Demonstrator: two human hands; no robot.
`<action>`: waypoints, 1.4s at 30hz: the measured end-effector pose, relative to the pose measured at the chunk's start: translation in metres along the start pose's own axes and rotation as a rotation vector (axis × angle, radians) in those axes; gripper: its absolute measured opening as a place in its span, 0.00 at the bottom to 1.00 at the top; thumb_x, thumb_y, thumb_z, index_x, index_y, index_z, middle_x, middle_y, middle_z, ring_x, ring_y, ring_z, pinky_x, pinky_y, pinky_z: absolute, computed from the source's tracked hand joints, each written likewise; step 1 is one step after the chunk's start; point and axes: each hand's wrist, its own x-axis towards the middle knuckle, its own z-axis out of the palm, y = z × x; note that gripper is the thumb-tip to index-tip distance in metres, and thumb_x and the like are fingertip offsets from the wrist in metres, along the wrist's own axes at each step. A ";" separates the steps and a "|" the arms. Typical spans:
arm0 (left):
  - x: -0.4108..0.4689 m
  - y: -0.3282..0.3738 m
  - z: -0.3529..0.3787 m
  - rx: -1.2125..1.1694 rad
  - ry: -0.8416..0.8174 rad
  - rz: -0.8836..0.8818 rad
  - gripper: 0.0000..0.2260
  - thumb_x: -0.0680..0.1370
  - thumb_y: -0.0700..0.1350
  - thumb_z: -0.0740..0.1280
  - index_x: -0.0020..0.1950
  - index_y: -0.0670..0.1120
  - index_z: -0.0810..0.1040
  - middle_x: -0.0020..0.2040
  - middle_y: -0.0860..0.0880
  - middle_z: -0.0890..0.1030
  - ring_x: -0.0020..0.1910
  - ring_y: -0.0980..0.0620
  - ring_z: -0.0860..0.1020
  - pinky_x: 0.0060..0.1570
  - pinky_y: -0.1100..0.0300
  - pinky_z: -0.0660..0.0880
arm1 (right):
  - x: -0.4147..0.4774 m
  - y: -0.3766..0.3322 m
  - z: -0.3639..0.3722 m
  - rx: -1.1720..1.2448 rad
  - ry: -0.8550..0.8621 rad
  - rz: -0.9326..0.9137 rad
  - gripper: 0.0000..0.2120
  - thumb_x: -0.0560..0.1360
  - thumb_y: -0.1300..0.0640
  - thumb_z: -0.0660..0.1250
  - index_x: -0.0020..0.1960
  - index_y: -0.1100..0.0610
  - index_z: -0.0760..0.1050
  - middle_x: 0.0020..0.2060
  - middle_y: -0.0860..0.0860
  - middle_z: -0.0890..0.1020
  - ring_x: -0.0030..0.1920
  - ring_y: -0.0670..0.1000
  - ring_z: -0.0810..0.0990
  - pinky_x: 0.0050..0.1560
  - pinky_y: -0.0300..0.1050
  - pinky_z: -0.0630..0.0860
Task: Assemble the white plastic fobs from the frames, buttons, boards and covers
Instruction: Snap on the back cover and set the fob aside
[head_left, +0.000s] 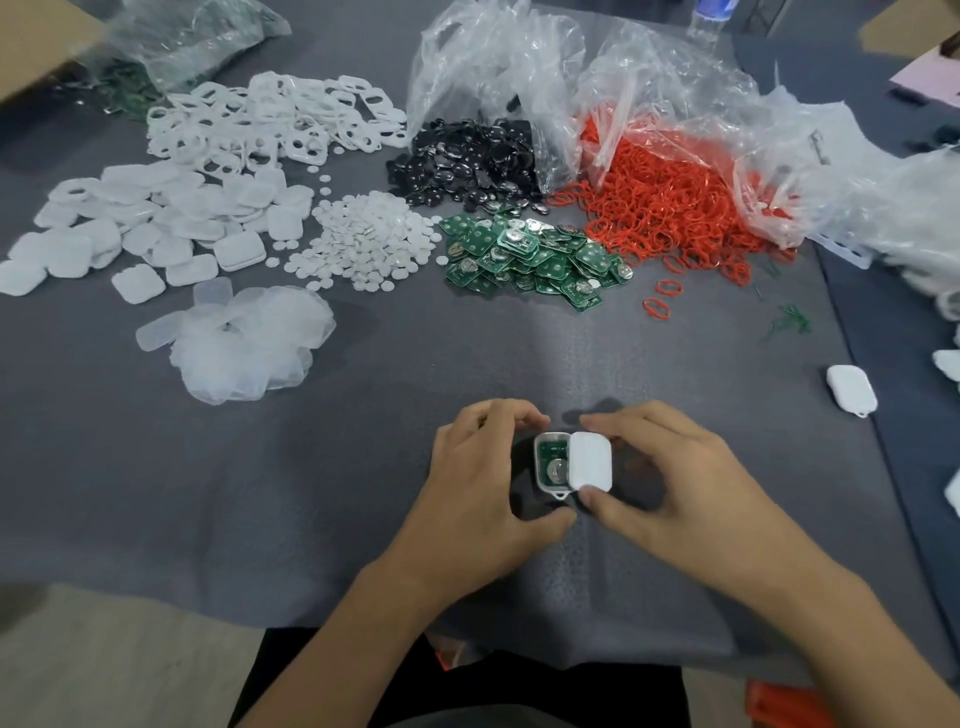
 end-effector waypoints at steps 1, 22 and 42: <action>0.000 0.000 0.000 0.010 0.000 0.016 0.29 0.67 0.58 0.76 0.64 0.61 0.67 0.63 0.69 0.65 0.67 0.65 0.63 0.65 0.65 0.61 | 0.002 -0.001 0.001 -0.001 -0.013 -0.009 0.24 0.68 0.52 0.78 0.63 0.49 0.79 0.52 0.40 0.76 0.54 0.34 0.75 0.56 0.23 0.66; 0.000 0.000 -0.005 -0.049 -0.001 -0.019 0.28 0.71 0.52 0.76 0.65 0.62 0.66 0.63 0.69 0.68 0.68 0.65 0.64 0.68 0.63 0.64 | -0.019 0.017 0.003 -0.094 0.105 0.109 0.23 0.71 0.47 0.76 0.64 0.50 0.80 0.54 0.43 0.78 0.56 0.43 0.77 0.62 0.29 0.66; 0.002 -0.002 -0.002 -0.044 0.018 -0.006 0.29 0.73 0.49 0.75 0.66 0.60 0.62 0.63 0.64 0.78 0.66 0.75 0.61 0.68 0.67 0.57 | 0.004 -0.005 0.029 -0.010 0.075 -0.013 0.09 0.71 0.59 0.76 0.50 0.53 0.81 0.47 0.45 0.77 0.48 0.45 0.77 0.50 0.32 0.72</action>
